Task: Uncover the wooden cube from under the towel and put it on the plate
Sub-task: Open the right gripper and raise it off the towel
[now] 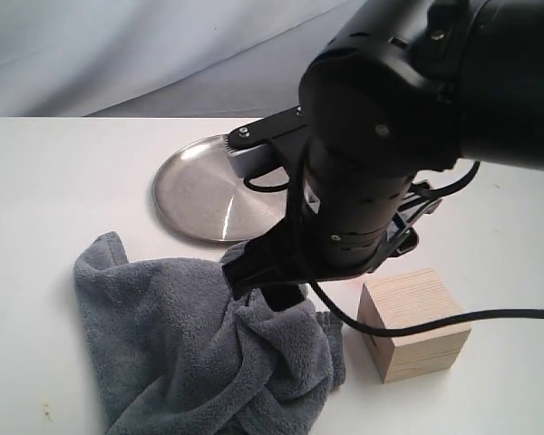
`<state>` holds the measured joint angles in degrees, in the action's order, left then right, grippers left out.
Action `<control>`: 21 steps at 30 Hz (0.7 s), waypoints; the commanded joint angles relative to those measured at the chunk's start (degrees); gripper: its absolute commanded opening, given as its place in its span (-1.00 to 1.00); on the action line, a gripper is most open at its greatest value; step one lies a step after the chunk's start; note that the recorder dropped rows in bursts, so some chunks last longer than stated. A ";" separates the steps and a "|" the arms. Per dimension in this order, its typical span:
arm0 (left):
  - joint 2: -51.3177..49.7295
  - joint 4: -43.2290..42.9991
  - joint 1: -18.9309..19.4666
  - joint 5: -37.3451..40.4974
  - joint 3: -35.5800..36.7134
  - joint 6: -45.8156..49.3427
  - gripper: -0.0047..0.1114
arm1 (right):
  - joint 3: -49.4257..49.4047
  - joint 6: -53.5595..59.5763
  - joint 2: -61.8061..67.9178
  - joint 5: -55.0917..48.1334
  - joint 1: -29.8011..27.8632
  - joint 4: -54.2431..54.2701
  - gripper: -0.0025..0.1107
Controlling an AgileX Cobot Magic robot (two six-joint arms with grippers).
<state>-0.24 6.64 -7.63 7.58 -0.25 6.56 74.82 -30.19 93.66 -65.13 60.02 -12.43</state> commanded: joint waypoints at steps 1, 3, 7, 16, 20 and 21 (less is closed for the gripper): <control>0.24 0.10 -0.28 -0.02 0.25 -0.14 -0.92 | -0.04 1.69 -0.88 -3.93 -0.24 -0.35 0.33; 0.24 0.10 -0.28 -0.02 0.25 -0.14 -0.92 | -0.04 1.69 -0.88 -4.20 -0.93 -0.46 0.33; 0.24 0.10 -0.28 -0.02 0.25 -0.14 -0.92 | -0.16 1.47 -1.25 -3.97 -5.01 -0.22 0.33; 0.24 0.10 -0.28 -0.02 0.25 -0.14 -0.92 | -2.55 2.99 -4.39 -3.42 -13.13 1.33 0.33; 0.24 0.10 -0.28 -0.02 0.25 -0.14 -0.92 | -6.42 3.26 -6.68 -1.49 -14.92 1.33 0.33; 0.24 0.10 -0.28 -0.02 0.25 -0.14 -0.92 | -7.66 3.26 -7.43 -0.57 -15.47 1.44 0.33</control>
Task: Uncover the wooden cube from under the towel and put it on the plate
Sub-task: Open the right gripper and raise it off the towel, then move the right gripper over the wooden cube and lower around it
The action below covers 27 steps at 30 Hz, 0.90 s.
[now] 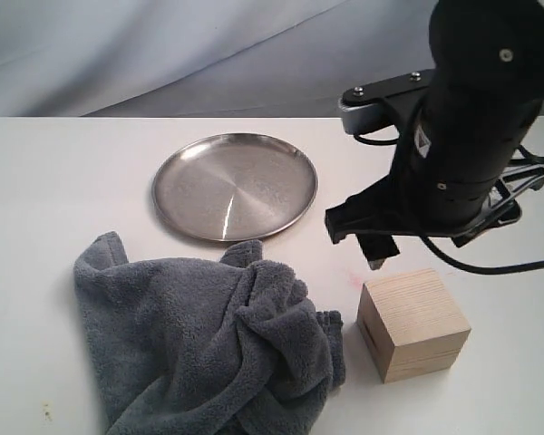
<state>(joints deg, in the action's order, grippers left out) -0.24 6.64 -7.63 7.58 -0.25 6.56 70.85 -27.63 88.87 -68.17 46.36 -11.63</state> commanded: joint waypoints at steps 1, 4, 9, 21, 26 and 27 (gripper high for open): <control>0.24 0.10 -0.28 -0.02 0.25 -0.14 -0.92 | -4.91 0.70 -3.30 3.49 -2.12 0.81 0.33; 0.24 0.10 -0.28 -0.02 0.25 -0.14 -0.92 | -7.85 0.70 -4.53 5.99 -3.38 1.85 0.33; 0.24 0.10 -0.28 -0.02 0.25 -0.14 -0.92 | -9.03 0.22 -4.44 7.74 -4.28 2.36 0.33; 0.24 0.10 -0.28 -0.02 0.25 -0.14 -0.92 | -9.03 -1.34 -4.44 11.42 -4.28 2.29 0.60; 0.24 0.10 -0.28 -0.02 0.25 -0.14 -0.92 | -9.03 -1.48 -4.44 12.73 -4.28 1.90 0.60; 0.24 0.10 -0.28 -0.02 0.25 -0.14 -0.92 | -9.03 -1.48 -4.20 12.73 -4.28 1.62 0.60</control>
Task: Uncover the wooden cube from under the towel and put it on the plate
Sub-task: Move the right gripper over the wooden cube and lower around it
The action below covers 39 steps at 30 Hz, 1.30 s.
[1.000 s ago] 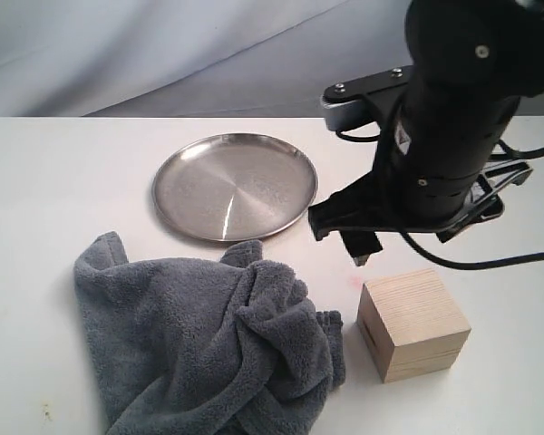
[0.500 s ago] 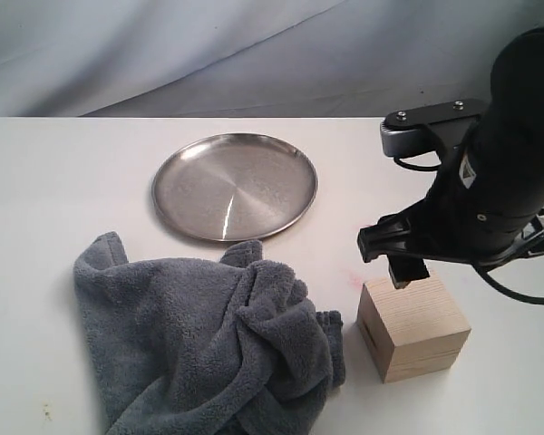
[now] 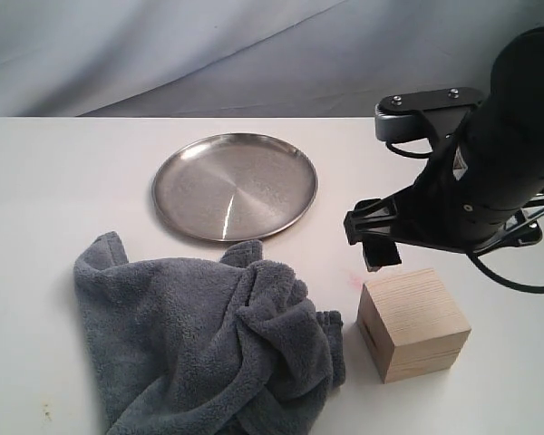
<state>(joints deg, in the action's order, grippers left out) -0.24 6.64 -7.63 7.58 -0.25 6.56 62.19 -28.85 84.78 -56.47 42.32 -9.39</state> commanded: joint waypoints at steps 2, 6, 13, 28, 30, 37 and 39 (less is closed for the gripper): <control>0.24 0.10 -0.28 -0.02 0.25 -0.14 -0.92 | -0.36 -0.26 0.79 0.57 -0.24 -0.88 0.60; 0.24 0.10 -0.28 -0.02 0.25 -0.14 -0.92 | -0.36 -0.13 3.97 0.75 -0.24 -0.88 0.60; 0.24 0.10 -0.28 -0.02 0.25 -0.14 -0.92 | -0.36 0.47 8.82 0.91 -0.24 -1.79 0.60; 0.24 0.10 -0.28 -0.02 0.25 -0.14 -0.92 | -7.04 0.47 11.11 10.03 -2.96 -1.25 0.60; 0.24 0.10 -0.28 -0.02 0.25 -0.14 -0.92 | -7.77 0.36 11.17 12.23 -2.96 -0.39 0.60; 0.24 0.10 -0.28 -0.02 0.25 -0.14 -0.92 | -8.11 0.36 14.04 13.92 -2.96 0.48 0.60; 0.24 0.10 -0.28 -0.02 0.25 -0.14 -0.92 | -8.11 0.36 15.14 14.02 -2.96 0.62 0.60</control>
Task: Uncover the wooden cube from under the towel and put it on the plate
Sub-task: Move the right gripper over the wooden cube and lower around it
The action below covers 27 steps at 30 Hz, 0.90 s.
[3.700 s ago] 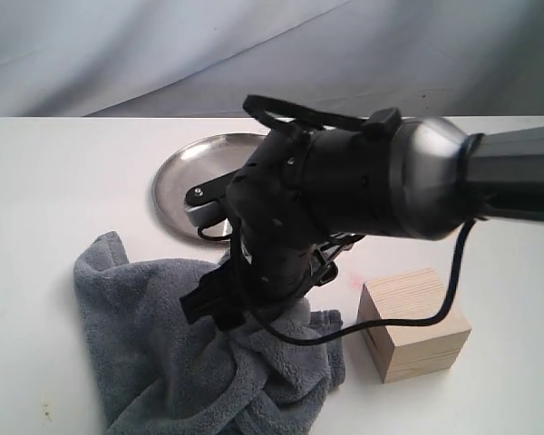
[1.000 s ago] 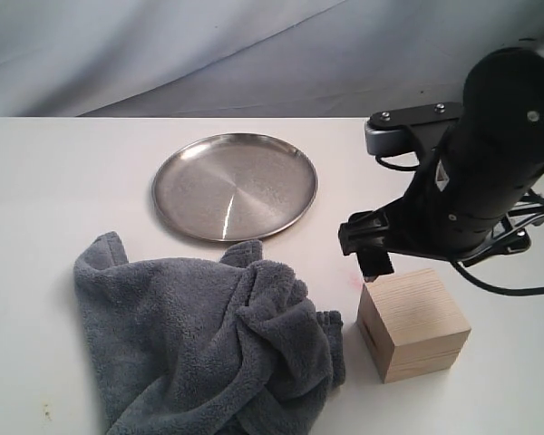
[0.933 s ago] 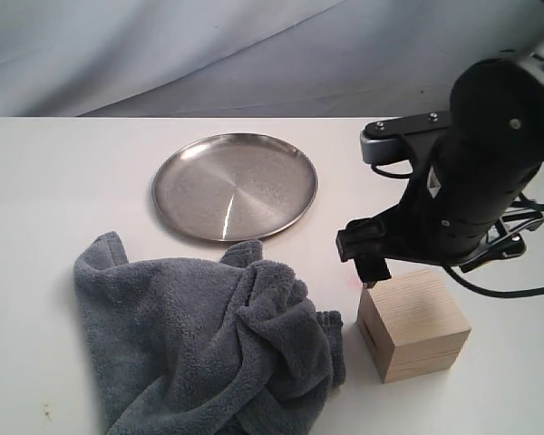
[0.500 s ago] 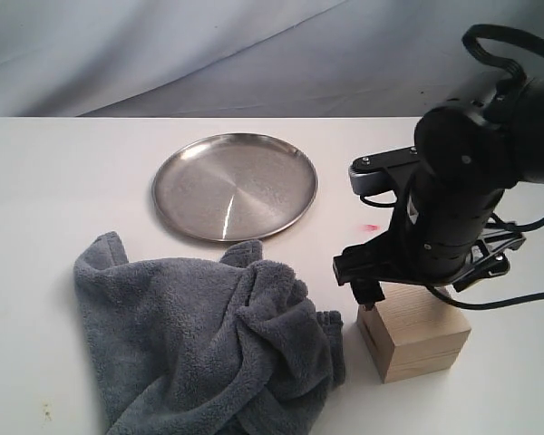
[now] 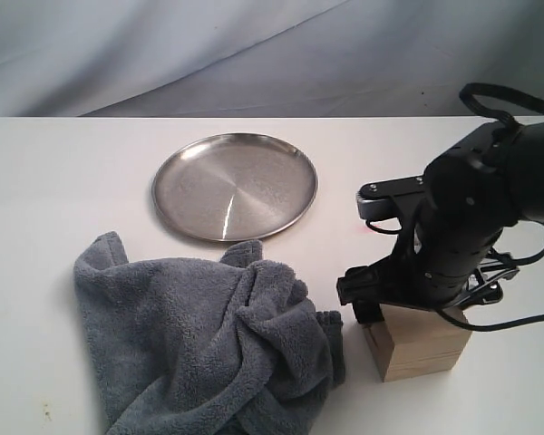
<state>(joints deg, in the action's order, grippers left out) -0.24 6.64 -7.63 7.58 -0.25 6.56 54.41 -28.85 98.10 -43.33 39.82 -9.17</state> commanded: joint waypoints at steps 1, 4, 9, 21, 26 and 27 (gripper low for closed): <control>0.24 0.10 -0.28 -0.02 0.25 -0.14 -0.92 | -0.33 0.37 2.39 0.88 -0.46 0.51 0.60; 0.24 0.10 -0.28 -0.02 0.25 -0.14 -0.92 | -0.33 0.37 3.56 1.24 -0.46 0.80 0.60; 0.24 0.10 -0.28 -0.02 0.25 -0.14 -0.92 | -0.33 0.37 4.29 2.16 -0.46 0.92 0.58; 0.24 0.10 -0.28 -0.02 0.25 -0.14 -0.92 | -0.33 0.37 4.29 2.16 -0.46 1.03 0.05; 0.24 0.10 -0.28 -0.02 0.25 -0.14 -0.92 | -0.33 0.37 4.29 2.16 -0.46 1.03 -0.61; 0.24 0.10 -0.28 -0.02 0.25 -0.14 -0.92 | -0.33 0.37 4.29 2.16 -0.46 1.03 -0.71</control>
<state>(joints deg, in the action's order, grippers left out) -0.24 6.64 -7.63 7.58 -0.25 6.56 54.31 -28.85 102.37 -41.81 39.82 -8.37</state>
